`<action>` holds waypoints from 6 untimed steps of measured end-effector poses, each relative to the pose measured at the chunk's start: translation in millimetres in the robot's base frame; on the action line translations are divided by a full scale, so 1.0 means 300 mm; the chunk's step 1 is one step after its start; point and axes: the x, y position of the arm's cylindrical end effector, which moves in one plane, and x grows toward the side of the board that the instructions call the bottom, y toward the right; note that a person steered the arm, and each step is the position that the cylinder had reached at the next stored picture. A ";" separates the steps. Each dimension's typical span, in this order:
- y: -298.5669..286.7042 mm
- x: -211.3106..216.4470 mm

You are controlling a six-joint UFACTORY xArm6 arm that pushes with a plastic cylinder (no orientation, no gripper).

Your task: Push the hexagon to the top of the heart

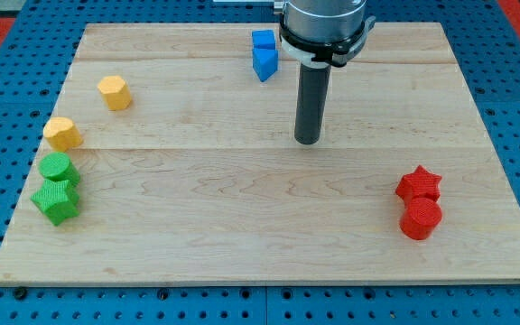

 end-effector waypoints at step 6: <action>-0.492 -0.211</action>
